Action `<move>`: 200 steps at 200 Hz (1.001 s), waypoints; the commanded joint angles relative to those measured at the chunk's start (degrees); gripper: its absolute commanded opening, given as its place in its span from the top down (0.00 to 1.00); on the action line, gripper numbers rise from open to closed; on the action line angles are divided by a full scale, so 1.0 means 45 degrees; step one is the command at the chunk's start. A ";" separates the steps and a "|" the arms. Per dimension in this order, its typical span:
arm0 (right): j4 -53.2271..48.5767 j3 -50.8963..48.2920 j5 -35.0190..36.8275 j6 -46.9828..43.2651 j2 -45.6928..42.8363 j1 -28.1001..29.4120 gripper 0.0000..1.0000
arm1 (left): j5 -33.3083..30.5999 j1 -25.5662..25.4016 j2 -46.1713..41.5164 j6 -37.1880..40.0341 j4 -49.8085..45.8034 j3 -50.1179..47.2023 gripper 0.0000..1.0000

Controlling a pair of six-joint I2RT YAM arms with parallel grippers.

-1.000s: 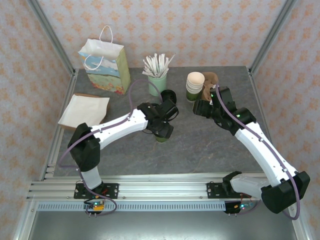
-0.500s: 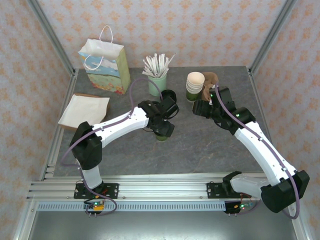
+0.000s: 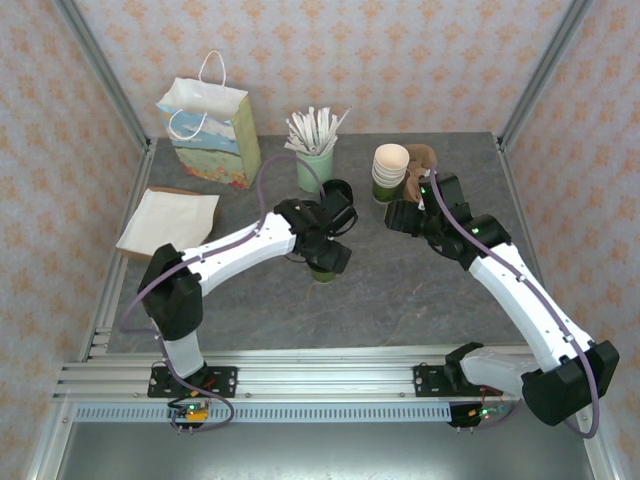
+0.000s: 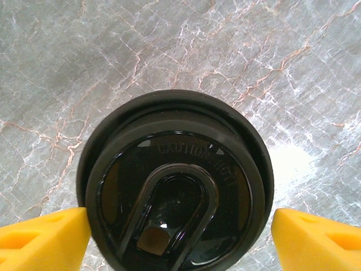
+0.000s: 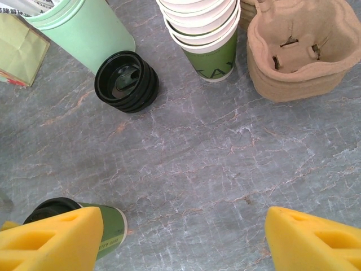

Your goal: Pack the takeout coffee

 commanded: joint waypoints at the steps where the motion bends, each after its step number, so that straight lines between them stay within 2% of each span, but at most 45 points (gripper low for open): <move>1: -0.0162 0.0216 0.0656 -0.0185 -0.0435 0.0039 0.24 | -0.0050 0.0220 -0.1400 -0.0061 -0.0084 0.0496 0.16; 31: -0.0149 0.0131 0.0233 -0.0573 -0.0697 0.0130 0.24 | 0.0010 0.0843 -0.2941 -0.0270 0.0568 -0.0205 0.16; 58: 0.0055 0.0006 0.0757 -0.1072 -0.0627 0.1159 0.23 | 0.0233 0.1829 -0.4318 -0.0489 0.1134 -0.0959 0.16; 76: 0.0139 0.0041 0.0886 -0.1529 -0.0553 0.1656 0.23 | -0.0233 0.2338 -0.5020 -0.0438 0.1141 -0.1010 0.16; 94: 0.0127 0.0214 0.0272 -0.2372 -0.0487 0.1797 0.22 | -0.0744 0.2781 -0.5735 -0.0318 0.1074 -0.0899 0.15; 116: -0.0443 0.0852 0.0015 -0.3529 -0.0248 0.1784 0.21 | -0.1156 0.3838 -0.6530 -0.0237 0.0997 -0.0707 0.14; 131: -0.0397 0.1128 0.0234 -0.3511 -0.0078 0.1790 0.21 | -0.1287 0.4844 -0.6885 -0.0562 0.1105 -0.0548 0.14; 143: 0.0323 0.0916 0.0190 -0.2952 -0.0033 0.1782 0.21 | -0.0976 0.5762 -0.7001 -0.1144 0.1259 -0.0382 0.14; 159: 0.1589 0.0394 -0.0643 -0.2245 0.0011 0.1797 0.21 | -0.0400 0.6938 -0.6827 -0.1948 0.1609 -0.0106 0.14; 182: 0.2566 0.0041 -0.0985 -0.1825 0.0208 0.1789 0.21 | 0.0813 0.8545 -0.5677 -0.3038 0.1629 0.0897 0.16; 200: 0.2369 0.0186 -0.0960 -0.2076 0.0272 0.1807 0.21 | 0.1671 0.8847 -0.4949 -0.3249 0.1579 0.1514 0.19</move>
